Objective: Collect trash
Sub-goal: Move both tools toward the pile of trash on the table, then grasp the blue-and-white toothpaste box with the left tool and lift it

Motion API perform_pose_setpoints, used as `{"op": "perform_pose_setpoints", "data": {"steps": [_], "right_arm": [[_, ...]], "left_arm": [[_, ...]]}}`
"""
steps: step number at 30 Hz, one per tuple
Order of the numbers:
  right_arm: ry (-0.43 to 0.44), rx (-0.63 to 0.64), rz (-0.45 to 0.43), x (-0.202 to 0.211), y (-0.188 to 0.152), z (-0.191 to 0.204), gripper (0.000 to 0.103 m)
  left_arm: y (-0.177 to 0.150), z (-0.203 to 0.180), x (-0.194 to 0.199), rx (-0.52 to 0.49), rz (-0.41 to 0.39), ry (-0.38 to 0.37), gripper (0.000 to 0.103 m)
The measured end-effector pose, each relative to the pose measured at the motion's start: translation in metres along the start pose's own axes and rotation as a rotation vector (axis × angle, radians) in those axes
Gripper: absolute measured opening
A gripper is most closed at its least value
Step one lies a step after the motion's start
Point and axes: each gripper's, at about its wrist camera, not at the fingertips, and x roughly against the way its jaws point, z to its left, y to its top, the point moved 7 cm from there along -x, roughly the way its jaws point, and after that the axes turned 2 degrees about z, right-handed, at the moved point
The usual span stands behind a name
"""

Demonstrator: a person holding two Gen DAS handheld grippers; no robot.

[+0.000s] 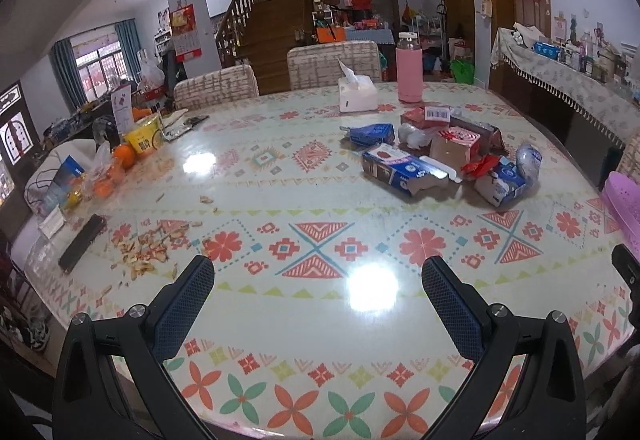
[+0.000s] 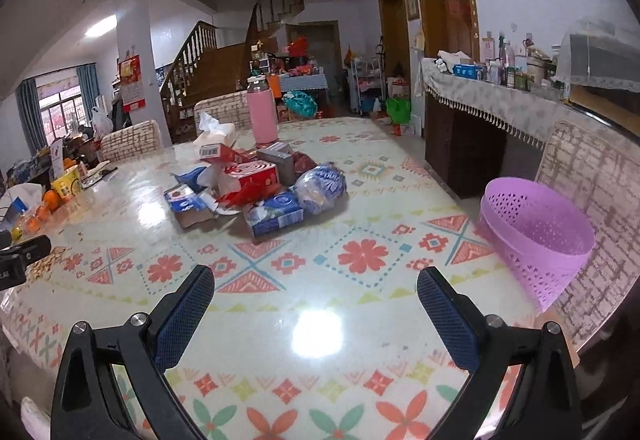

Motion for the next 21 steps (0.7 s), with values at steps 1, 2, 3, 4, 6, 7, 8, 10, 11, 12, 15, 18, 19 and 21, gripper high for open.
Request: {"op": "perform_pose_setpoints", "data": {"steps": [1,2,3,4,6,7,8,10,11,12,15,18,19,21], "right_arm": [[-0.001,-0.002,0.008,0.0,-0.002,-0.001,0.103],[-0.002,-0.005,0.015,0.001,-0.004,-0.002,0.103],[-0.005,-0.009,0.02,0.0,-0.006,-0.003,0.103],[-0.008,-0.018,0.031,-0.001,-0.007,-0.005,0.103],[0.0,-0.032,0.05,-0.005,-0.009,-0.009,0.103],[0.003,-0.042,0.06,-0.009,-0.01,-0.011,0.103],[0.004,-0.048,0.069,-0.013,-0.01,-0.012,0.103],[0.013,-0.054,0.085,-0.02,-0.01,-0.013,0.103],[0.017,-0.055,0.091,-0.024,-0.011,-0.013,0.103],[0.021,-0.056,0.097,-0.027,-0.011,-0.012,0.103],[0.026,-0.053,0.116,-0.039,-0.013,-0.013,0.103],[0.026,-0.063,0.125,-0.049,-0.012,-0.018,0.103],[0.025,-0.069,0.129,-0.052,-0.012,-0.02,0.103],[0.026,-0.082,0.137,-0.058,-0.011,-0.025,0.103]], "left_arm": [[-0.001,0.0,-0.002,-0.001,0.008,-0.006,0.103],[-0.002,-0.001,-0.004,0.0,0.015,-0.012,0.103],[-0.003,-0.002,-0.007,0.004,0.027,-0.026,0.103],[-0.003,-0.002,-0.01,0.014,0.042,-0.047,0.103],[-0.002,-0.001,-0.021,0.04,0.073,-0.093,0.103],[-0.001,0.0,-0.027,0.053,0.088,-0.114,0.103],[0.002,0.0,-0.032,0.065,0.098,-0.129,0.103],[0.011,0.0,-0.05,0.105,0.132,-0.176,0.103],[0.014,-0.001,-0.056,0.114,0.145,-0.188,0.103],[0.02,-0.005,-0.067,0.125,0.164,-0.212,0.103],[0.039,-0.019,-0.095,0.14,0.208,-0.262,0.103],[0.056,-0.032,-0.125,0.159,0.247,-0.284,0.103],[0.061,-0.035,-0.134,0.166,0.261,-0.281,0.103],[0.071,-0.043,-0.154,0.175,0.282,-0.288,0.103]]}}
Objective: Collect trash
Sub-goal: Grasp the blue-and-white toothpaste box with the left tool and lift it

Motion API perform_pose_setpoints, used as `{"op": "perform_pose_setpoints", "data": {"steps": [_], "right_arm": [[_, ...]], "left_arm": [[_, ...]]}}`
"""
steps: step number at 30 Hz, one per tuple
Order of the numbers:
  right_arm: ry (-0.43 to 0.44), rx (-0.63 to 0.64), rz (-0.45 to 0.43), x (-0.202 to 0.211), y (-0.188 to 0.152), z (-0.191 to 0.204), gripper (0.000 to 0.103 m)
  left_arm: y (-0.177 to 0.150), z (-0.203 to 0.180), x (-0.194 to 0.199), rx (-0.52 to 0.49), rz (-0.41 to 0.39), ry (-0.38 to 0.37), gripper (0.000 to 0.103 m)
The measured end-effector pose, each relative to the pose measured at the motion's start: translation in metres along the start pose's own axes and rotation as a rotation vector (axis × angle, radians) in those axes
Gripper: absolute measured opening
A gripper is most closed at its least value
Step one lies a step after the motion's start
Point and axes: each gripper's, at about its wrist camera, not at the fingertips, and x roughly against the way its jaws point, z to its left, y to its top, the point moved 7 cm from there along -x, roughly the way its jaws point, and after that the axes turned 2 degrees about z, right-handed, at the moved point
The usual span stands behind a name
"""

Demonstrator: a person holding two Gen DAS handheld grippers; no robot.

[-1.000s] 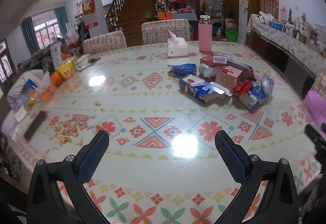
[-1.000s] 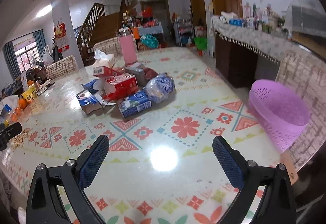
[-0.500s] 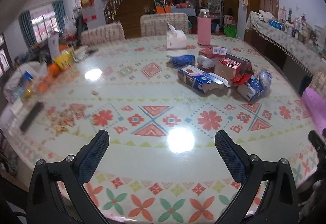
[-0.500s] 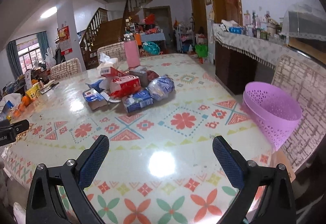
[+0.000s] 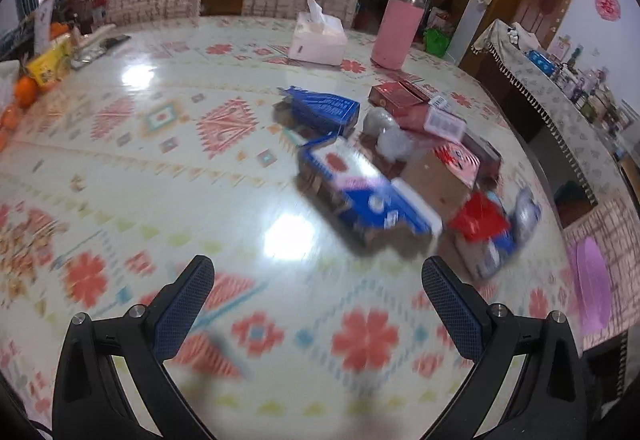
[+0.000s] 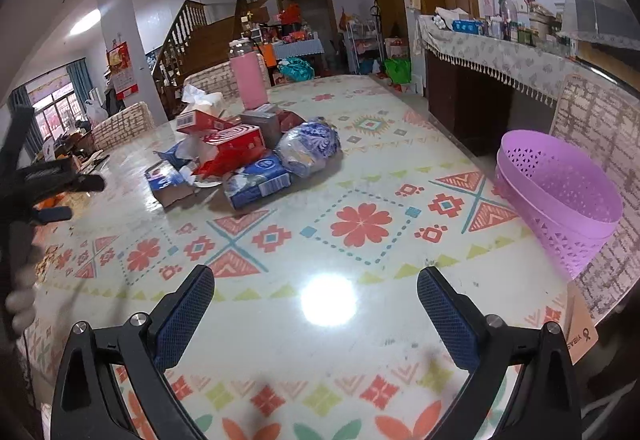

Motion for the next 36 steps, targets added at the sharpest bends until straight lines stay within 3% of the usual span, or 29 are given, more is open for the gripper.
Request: {"op": "perform_pose_setpoints", "data": {"steps": [6,12,13,15,16,17,18,19,20,24,25,26,28,31,36], "right_arm": [[0.002,-0.014,0.023,-0.015,0.002,-0.008,0.103],[-0.001,-0.011,0.028,-0.017,0.001,-0.013,0.103],[-0.004,-0.011,0.027,-0.016,0.001,-0.014,0.103],[-0.007,-0.015,0.024,-0.014,0.001,-0.016,0.103],[-0.007,-0.017,0.022,-0.013,0.002,-0.016,0.103],[-0.009,-0.018,0.021,-0.012,0.002,-0.017,0.103],[-0.01,-0.019,0.021,-0.011,0.003,-0.017,0.103],[-0.012,-0.017,0.022,-0.01,0.003,-0.016,0.103],[-0.013,-0.016,0.024,-0.01,0.003,-0.016,0.103],[-0.007,-0.012,0.034,-0.01,0.004,-0.012,0.103],[-0.008,-0.011,0.034,-0.011,0.005,-0.011,0.103],[-0.008,-0.009,0.034,-0.011,0.007,-0.009,0.103],[-0.008,-0.006,0.033,-0.013,0.009,-0.006,0.103],[-0.005,-0.004,0.034,-0.016,0.01,-0.002,0.103],[-0.003,-0.002,0.06,-0.023,0.008,0.001,0.103]], "left_arm": [[0.037,-0.003,-0.052,0.034,0.06,0.05,0.103],[0.046,-0.011,-0.086,0.018,0.121,0.078,0.102],[0.045,-0.014,-0.087,0.016,0.116,0.065,0.098],[0.045,-0.019,-0.083,0.016,0.106,0.017,0.074],[0.044,-0.024,-0.079,0.015,0.103,-0.033,0.043],[0.043,-0.026,-0.076,0.01,0.107,-0.035,0.019],[0.042,-0.028,-0.072,-0.004,0.105,-0.017,0.017],[0.041,-0.03,-0.068,-0.022,0.099,-0.024,0.005],[0.039,-0.032,-0.066,-0.028,0.103,-0.032,0.004],[0.027,-0.029,-0.06,-0.013,0.132,-0.09,0.004],[0.027,-0.03,-0.059,-0.007,0.133,-0.109,0.013],[0.028,-0.03,-0.06,0.003,0.136,-0.13,0.039],[0.033,-0.027,-0.062,0.036,0.127,-0.134,0.079],[0.043,-0.029,-0.065,0.06,0.094,-0.132,0.08],[0.044,-0.041,-0.091,-0.019,0.153,-0.04,0.08]]}}
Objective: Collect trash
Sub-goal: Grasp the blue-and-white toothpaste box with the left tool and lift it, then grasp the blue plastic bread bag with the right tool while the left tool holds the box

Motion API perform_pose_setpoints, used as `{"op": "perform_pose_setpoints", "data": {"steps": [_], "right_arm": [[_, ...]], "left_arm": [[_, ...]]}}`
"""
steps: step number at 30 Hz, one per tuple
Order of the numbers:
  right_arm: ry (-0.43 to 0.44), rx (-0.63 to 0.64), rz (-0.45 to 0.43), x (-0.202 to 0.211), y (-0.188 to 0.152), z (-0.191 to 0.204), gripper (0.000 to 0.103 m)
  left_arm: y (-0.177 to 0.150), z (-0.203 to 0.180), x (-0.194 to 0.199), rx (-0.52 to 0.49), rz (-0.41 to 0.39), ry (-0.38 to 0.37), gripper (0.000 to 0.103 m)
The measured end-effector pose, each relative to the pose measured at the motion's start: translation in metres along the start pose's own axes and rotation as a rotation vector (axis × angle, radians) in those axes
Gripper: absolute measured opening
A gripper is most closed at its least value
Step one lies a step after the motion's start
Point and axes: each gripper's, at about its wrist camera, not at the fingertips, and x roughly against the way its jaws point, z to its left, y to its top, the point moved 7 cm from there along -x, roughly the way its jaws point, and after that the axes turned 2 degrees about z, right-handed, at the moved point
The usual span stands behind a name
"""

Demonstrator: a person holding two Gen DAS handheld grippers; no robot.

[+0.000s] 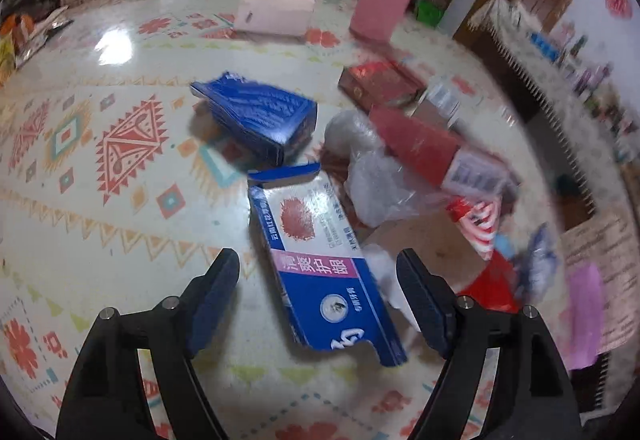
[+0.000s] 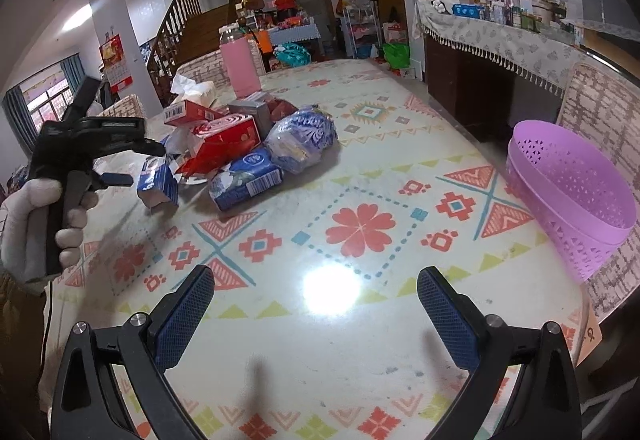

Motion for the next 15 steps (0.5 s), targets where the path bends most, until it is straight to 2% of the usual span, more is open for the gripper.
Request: {"op": "perform_pose_setpoints", "data": {"steps": [1,2,3,4,7,12,13,15], "right_arm": [[-0.003,0.003,0.0,0.0,0.0,0.0,0.103],[-0.006,0.004,-0.001,0.001,0.002,0.0,0.103],[-0.006,0.004,-0.002,0.001,0.004,-0.001,0.103],[-0.002,0.001,-0.002,0.001,0.006,-0.001,0.103],[0.006,0.007,-0.005,0.001,0.019,-0.001,0.103],[0.038,0.024,0.002,-0.012,0.052,0.003,0.103],[0.028,0.023,0.001,-0.017,0.059,0.003,0.103],[-0.007,0.028,-0.002,-0.032,0.078,0.001,0.103]], "left_arm": [[-0.002,0.001,-0.004,-0.002,0.017,0.005,0.079],[-0.005,0.003,-0.01,0.006,0.036,0.002,0.071],[-0.007,0.004,-0.012,0.008,0.039,0.004,0.068],[-0.006,0.004,-0.008,-0.004,0.012,0.02,0.047],[-0.015,0.008,0.002,0.042,0.03,-0.085,0.045],[-0.028,0.012,0.03,0.039,-0.051,-0.163,0.045],[-0.03,0.012,0.036,0.028,-0.075,-0.196,0.045],[-0.032,0.011,0.041,0.003,-0.109,-0.21,0.045]]}}
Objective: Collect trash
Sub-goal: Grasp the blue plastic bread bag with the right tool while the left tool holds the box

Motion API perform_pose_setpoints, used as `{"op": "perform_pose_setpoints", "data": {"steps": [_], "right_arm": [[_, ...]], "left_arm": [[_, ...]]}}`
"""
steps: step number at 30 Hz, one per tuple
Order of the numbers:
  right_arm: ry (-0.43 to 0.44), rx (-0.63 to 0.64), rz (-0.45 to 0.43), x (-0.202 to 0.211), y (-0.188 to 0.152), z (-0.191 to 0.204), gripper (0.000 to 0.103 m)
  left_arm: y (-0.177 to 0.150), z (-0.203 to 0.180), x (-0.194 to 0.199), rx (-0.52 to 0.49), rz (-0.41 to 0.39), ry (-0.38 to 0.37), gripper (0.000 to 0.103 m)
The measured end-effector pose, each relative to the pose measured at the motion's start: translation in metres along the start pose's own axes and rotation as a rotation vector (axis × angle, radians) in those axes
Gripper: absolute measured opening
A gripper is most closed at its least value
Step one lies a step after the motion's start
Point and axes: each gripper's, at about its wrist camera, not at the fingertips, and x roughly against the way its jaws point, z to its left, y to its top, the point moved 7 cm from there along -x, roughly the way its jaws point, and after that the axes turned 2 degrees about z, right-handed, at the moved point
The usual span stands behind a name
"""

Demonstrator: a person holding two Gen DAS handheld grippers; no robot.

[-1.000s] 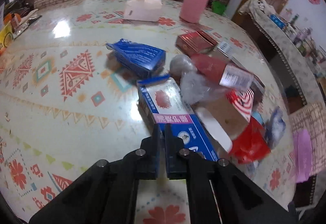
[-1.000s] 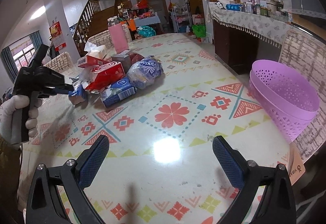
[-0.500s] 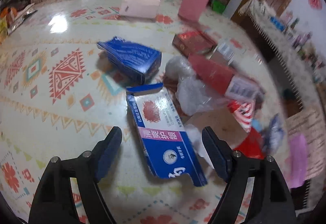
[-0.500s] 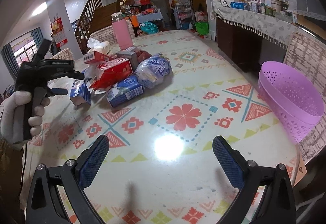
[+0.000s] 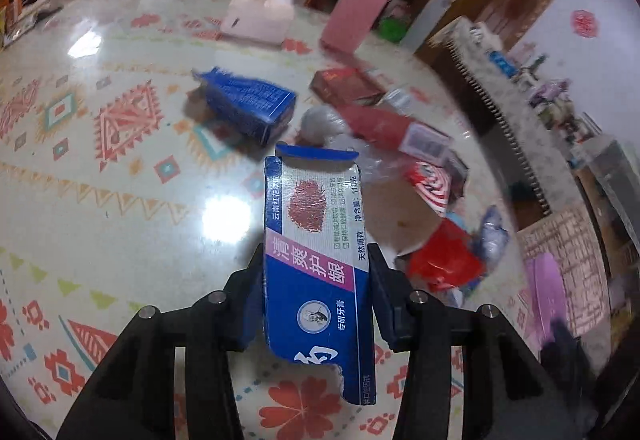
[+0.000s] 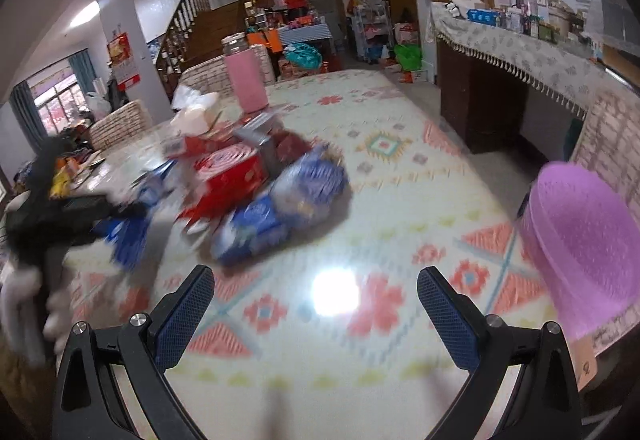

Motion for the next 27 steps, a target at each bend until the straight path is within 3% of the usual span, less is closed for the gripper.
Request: {"op": "perform_pose_setpoints", "data": {"steps": [7,12,15,16,21,27], "right_arm": [[-0.048,-0.054,0.092,-0.068,0.04,-0.005,0.099],[-0.052,-0.109,0.156,-0.104,0.047,-0.002,0.095],[-0.039,-0.112,0.192,-0.118,0.045,0.002,0.074],[-0.025,-0.121,0.205,-0.121,0.043,0.004,0.057],[0.021,-0.167,0.159,-0.106,0.041,-0.004,0.057],[0.082,-0.214,0.101,-0.052,0.03,-0.031,0.057]], "left_arm": [[0.001,-0.006,0.024,-0.061,-0.098,-0.051,0.046],[-0.001,0.0,0.018,-0.039,-0.071,-0.101,0.046],[-0.003,0.002,0.012,-0.035,-0.054,-0.106,0.046],[-0.003,0.002,0.01,-0.039,-0.055,-0.104,0.046],[-0.004,0.005,0.008,-0.049,-0.071,-0.065,0.046],[-0.007,-0.003,0.015,-0.097,-0.119,-0.031,0.046]]}}
